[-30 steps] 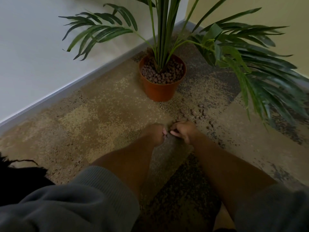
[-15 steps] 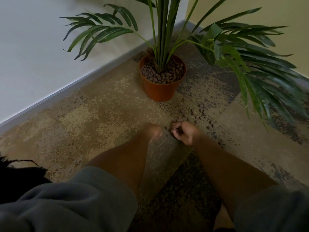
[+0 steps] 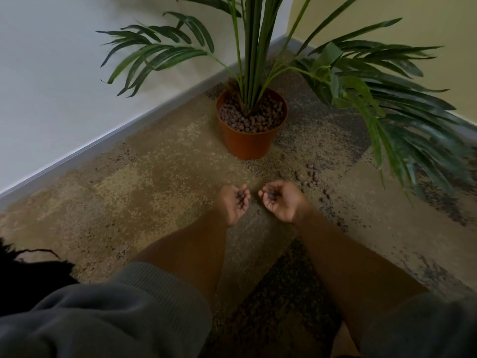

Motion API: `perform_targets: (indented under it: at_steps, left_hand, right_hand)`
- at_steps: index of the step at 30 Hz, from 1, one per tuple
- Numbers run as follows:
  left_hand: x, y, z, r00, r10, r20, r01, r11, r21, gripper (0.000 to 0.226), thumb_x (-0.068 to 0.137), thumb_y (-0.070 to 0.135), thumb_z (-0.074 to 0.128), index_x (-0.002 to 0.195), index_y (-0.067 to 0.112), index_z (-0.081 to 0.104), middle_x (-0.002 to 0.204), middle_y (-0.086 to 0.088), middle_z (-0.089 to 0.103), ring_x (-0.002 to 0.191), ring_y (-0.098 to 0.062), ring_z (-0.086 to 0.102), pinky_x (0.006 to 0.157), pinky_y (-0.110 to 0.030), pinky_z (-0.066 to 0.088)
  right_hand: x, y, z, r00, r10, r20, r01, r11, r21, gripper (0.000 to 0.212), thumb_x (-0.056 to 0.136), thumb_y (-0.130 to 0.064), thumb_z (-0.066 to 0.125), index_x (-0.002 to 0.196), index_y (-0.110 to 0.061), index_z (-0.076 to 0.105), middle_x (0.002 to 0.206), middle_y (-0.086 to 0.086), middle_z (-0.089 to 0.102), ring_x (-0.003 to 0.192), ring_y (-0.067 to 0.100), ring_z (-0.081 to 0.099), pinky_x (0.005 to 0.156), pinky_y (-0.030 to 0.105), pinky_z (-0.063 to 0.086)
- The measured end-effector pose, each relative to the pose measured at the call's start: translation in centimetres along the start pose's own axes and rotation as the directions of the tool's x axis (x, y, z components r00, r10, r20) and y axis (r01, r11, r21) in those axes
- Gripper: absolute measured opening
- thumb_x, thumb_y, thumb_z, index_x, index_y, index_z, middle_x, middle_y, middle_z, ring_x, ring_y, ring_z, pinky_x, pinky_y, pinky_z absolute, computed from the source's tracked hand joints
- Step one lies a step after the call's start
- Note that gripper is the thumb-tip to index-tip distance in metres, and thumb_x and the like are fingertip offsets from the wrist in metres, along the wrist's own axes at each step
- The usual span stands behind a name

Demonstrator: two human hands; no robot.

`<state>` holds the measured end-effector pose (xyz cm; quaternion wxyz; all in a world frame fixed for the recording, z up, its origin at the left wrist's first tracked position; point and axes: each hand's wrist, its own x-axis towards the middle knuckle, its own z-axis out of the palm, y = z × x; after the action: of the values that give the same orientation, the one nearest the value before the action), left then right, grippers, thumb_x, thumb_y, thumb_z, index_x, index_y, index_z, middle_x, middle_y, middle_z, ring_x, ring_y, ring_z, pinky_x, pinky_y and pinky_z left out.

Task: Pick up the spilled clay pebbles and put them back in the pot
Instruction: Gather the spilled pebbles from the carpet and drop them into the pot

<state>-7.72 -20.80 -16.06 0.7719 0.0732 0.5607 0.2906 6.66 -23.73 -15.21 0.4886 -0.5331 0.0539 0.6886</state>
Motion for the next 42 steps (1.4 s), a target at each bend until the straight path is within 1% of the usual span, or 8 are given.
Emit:
perform_targets:
  at_steps: [5,12,15,18,21,23,32,42]
  left_hand:
    - [-0.5,2.6,2.0,0.993,0.092,-0.068,-0.108,0.949,-0.295,0.034,0.102,0.025,0.034,0.087,0.013,0.062,0.08,-0.001,0.06,0.069,-0.01,0.056,0.057,-0.019,0.046]
    - [-3.5,9.6,7.5,0.938,0.342,0.046,-0.27,0.81,-0.521,0.039,0.102,0.026,0.029,0.125,0.011,0.057,0.099,-0.002,0.06,0.082,-0.01,0.058,0.063,-0.017,0.048]
    - [-4.9,11.3,8.6,0.918,0.38,0.11,-0.286,0.831,-0.477,0.046,0.103,0.024,0.024,0.14,0.004,0.043,0.126,-0.014,0.055,0.11,-0.019,0.058,0.092,-0.026,0.049]
    - [-5.9,12.5,9.3,0.896,0.4,0.195,-0.27,0.836,-0.478,0.045,0.103,0.021,0.022,0.136,0.001,0.044,0.114,-0.018,0.054,0.098,-0.023,0.057,0.113,-0.036,0.033]
    - [-6.3,13.6,9.3,0.879,0.387,0.28,-0.229,0.856,-0.464,0.054,0.105,0.027,0.02,0.151,-0.001,0.018,0.155,-0.022,0.027,0.144,-0.034,0.026,0.12,-0.047,0.017]
    - [-6.2,13.6,9.1,0.881,0.385,0.275,-0.227,0.854,-0.467,0.056,0.105,0.027,0.021,0.153,0.0,0.008,0.159,-0.022,0.015,0.147,-0.034,0.016,0.12,-0.046,0.016]
    - [-3.4,9.2,6.5,0.882,0.462,0.091,-0.363,0.79,-0.495,0.049,0.104,0.021,0.019,0.146,0.003,0.035,0.143,-0.016,0.048,0.129,-0.023,0.05,0.107,-0.031,0.043]
    - [-2.4,8.0,5.7,0.888,0.456,-0.049,-0.418,0.761,-0.496,0.049,0.103,0.021,0.017,0.143,0.006,0.04,0.138,-0.013,0.055,0.122,-0.02,0.057,0.095,-0.027,0.048]
  right_hand:
    - [-0.6,-1.6,3.1,0.994,-0.046,0.096,0.025,0.978,0.207,0.025,0.099,-0.009,0.039,0.081,-0.001,0.054,0.087,0.018,0.06,0.08,0.026,0.065,0.055,0.022,0.059]
    - [-3.6,-6.5,9.0,0.952,-0.23,0.204,0.156,0.933,0.323,0.028,0.099,-0.013,0.038,0.111,0.005,0.056,0.117,0.025,0.059,0.116,0.035,0.057,0.1,0.045,0.051]
    - [-4.5,-8.2,10.9,0.943,-0.279,0.182,0.195,0.905,0.378,0.043,0.1,-0.01,0.03,0.138,0.008,0.04,0.135,0.023,0.048,0.128,0.03,0.047,0.111,0.047,0.04]
    - [-5.2,-9.0,12.0,0.933,-0.299,0.202,0.206,0.902,0.38,0.047,0.1,-0.005,0.025,0.146,0.006,0.032,0.141,0.018,0.044,0.133,0.025,0.041,0.115,0.045,0.034]
    - [-5.4,-9.3,11.9,0.925,-0.3,0.234,0.21,0.916,0.341,0.047,0.103,-0.006,0.021,0.147,0.008,0.028,0.151,0.025,0.036,0.142,0.034,0.033,0.12,0.045,0.024]
    - [-5.3,-9.3,11.6,0.924,-0.3,0.238,0.213,0.919,0.333,0.047,0.102,-0.005,0.02,0.147,0.009,0.029,0.151,0.025,0.035,0.142,0.036,0.034,0.12,0.046,0.025]
    - [-4.2,-7.9,9.5,0.942,-0.292,0.166,0.245,0.936,0.254,0.041,0.097,0.005,0.032,0.137,0.009,0.04,0.146,0.024,0.039,0.131,0.036,0.046,0.112,0.043,0.041]
    - [-4.7,-9.7,11.5,0.915,-0.318,0.247,0.274,0.941,0.197,0.059,0.099,-0.005,0.029,0.153,0.002,0.009,0.161,0.023,0.009,0.15,0.037,0.01,0.121,0.053,0.012]
